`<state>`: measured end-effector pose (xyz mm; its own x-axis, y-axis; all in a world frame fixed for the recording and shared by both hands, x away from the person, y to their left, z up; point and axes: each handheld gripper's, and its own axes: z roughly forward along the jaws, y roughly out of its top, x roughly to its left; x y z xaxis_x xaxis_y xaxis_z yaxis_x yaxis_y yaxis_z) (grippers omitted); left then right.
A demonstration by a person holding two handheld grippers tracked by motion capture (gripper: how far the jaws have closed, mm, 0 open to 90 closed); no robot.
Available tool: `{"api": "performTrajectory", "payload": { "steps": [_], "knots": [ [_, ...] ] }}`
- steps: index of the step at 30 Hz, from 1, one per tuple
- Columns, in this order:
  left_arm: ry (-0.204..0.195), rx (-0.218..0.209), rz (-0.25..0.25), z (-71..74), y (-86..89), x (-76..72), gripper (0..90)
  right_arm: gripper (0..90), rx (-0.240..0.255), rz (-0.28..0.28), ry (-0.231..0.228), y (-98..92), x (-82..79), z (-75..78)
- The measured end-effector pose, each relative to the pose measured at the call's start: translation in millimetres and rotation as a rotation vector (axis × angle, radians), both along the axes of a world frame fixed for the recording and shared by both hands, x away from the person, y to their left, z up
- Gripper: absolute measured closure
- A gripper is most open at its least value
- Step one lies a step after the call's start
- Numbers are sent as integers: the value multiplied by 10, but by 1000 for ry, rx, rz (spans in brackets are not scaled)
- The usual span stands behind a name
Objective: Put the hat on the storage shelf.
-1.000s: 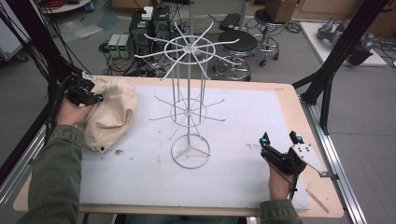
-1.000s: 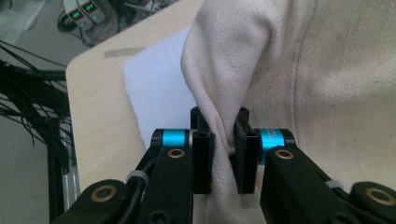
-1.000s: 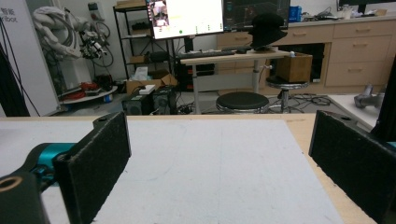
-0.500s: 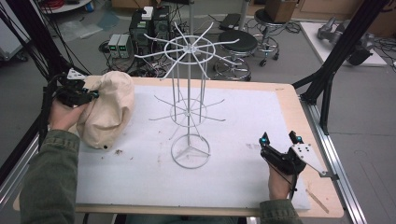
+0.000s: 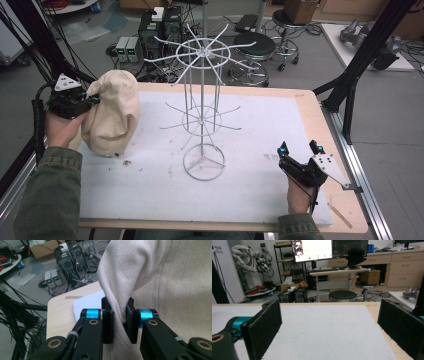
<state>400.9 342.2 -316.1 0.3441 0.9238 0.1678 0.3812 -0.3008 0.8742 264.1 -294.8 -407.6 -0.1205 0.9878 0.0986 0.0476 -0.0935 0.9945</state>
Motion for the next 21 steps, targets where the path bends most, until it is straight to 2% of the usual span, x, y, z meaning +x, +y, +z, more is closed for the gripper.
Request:
{"api": "performTrajectory", "payload": {
  "steps": [2,8,14,17,21],
  "knots": [
    [-13,-6,2,21,11,-32,797,46,3,-2,3,-1,-3,1],
    [-90,-47,5,128,25,-169,797,46,11,-4,0,-6,-8,3],
    [-162,-116,-13,270,53,-330,797,46,13,-3,-7,-1,-18,8],
    [-184,-155,-28,317,66,-390,797,46,10,-2,-8,-2,-15,7],
    [-226,-164,-39,367,51,-478,797,46,14,-1,-3,-2,-11,4]
  ]
}}
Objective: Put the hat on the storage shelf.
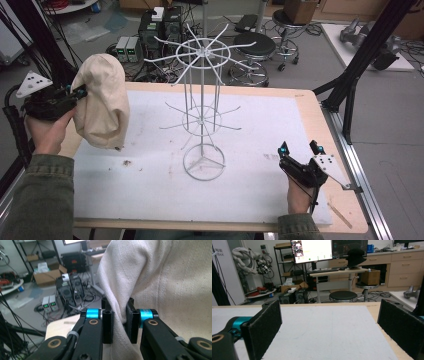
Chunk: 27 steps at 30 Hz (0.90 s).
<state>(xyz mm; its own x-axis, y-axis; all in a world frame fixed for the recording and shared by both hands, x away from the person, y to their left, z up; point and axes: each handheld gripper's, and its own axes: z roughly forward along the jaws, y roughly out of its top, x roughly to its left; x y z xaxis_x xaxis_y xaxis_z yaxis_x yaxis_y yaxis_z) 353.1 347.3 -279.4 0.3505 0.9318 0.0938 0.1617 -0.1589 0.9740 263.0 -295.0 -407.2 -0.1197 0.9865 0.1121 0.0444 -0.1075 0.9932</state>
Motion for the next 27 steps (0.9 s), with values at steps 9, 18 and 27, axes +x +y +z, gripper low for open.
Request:
{"api": "performTrajectory", "payload": {
  "steps": [9,18,27],
  "knots": [
    [-52,-47,-28,95,-32,-136,793,46,-1,-3,-11,1,-11,6],
    [-139,-102,-66,219,-93,-267,793,46,3,-7,-7,-8,-6,4],
    [-217,-152,-125,414,-144,-416,792,46,7,-9,-9,-9,-12,6]
  ]
}}
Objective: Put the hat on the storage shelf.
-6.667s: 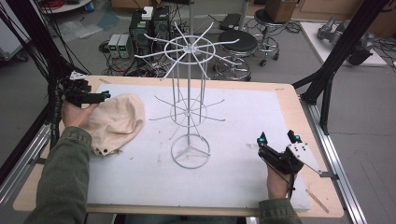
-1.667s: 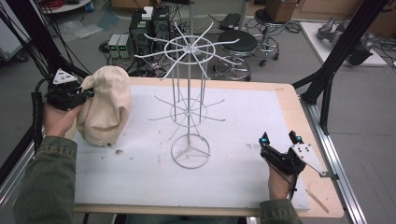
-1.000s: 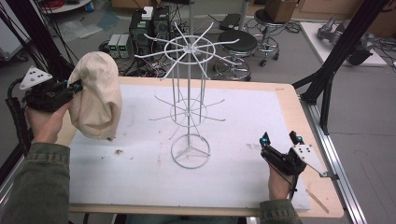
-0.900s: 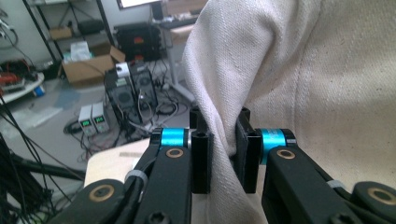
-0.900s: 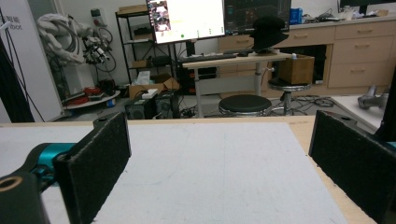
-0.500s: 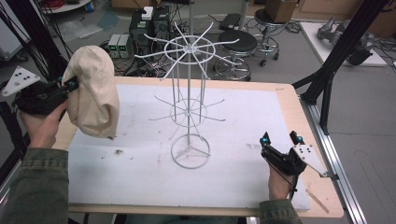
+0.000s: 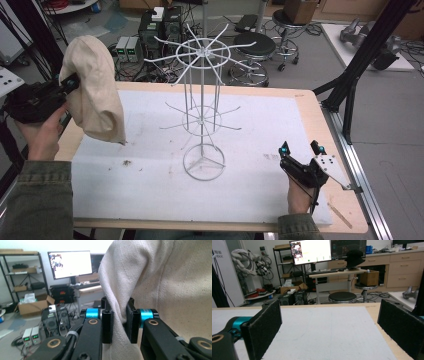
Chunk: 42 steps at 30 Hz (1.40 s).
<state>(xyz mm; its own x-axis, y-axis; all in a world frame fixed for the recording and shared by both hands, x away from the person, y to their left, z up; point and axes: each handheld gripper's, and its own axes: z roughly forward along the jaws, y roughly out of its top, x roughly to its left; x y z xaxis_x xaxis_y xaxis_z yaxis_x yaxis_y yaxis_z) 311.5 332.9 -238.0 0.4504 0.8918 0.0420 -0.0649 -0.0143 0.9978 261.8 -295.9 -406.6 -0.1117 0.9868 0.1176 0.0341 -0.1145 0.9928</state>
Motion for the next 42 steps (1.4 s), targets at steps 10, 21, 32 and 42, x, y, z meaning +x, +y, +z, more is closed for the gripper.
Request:
{"api": "performTrajectory", "payload": {
  "steps": [10,21,32,42],
  "knots": [
    [-88,-67,-122,228,-143,-132,791,46,3,1,0,2,0,0],
    [-134,-112,-202,406,-360,-135,791,46,3,3,-3,-6,-2,2],
    [-136,-120,-238,523,-501,-22,792,46,6,5,-1,-6,-1,1],
    [-107,-109,-287,638,-652,37,792,46,5,5,-2,-6,1,1]
  ]
}}
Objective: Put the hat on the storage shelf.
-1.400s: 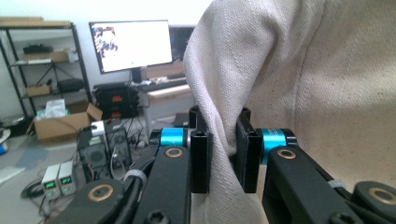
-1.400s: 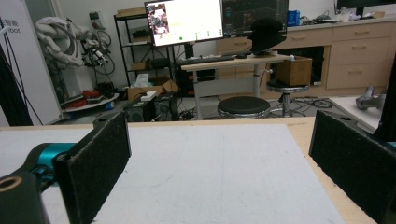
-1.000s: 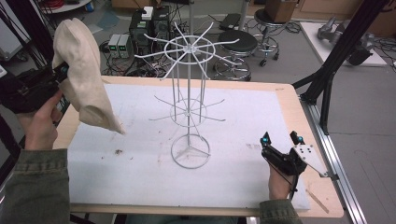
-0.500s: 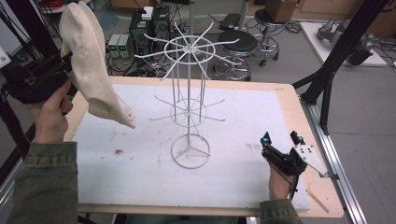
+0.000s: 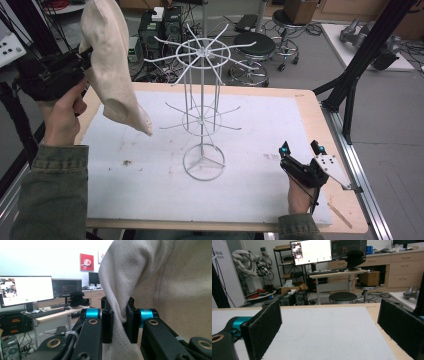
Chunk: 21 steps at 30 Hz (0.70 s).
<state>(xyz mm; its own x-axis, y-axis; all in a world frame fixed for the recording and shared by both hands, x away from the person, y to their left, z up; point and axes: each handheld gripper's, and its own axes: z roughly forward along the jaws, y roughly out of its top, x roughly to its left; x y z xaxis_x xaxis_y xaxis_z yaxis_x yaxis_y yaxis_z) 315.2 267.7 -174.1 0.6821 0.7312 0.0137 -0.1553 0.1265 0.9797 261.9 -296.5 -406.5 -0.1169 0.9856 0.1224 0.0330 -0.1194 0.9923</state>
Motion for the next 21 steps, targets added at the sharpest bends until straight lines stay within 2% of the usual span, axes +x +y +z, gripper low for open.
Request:
{"api": "performTrajectory", "payload": {
  "steps": [17,21],
  "knots": [
    [48,53,-20,188,-327,104,792,46,-4,5,2,-1,6,-3],
    [59,84,-16,187,-463,150,792,46,-4,5,4,-1,7,-4]
  ]
}}
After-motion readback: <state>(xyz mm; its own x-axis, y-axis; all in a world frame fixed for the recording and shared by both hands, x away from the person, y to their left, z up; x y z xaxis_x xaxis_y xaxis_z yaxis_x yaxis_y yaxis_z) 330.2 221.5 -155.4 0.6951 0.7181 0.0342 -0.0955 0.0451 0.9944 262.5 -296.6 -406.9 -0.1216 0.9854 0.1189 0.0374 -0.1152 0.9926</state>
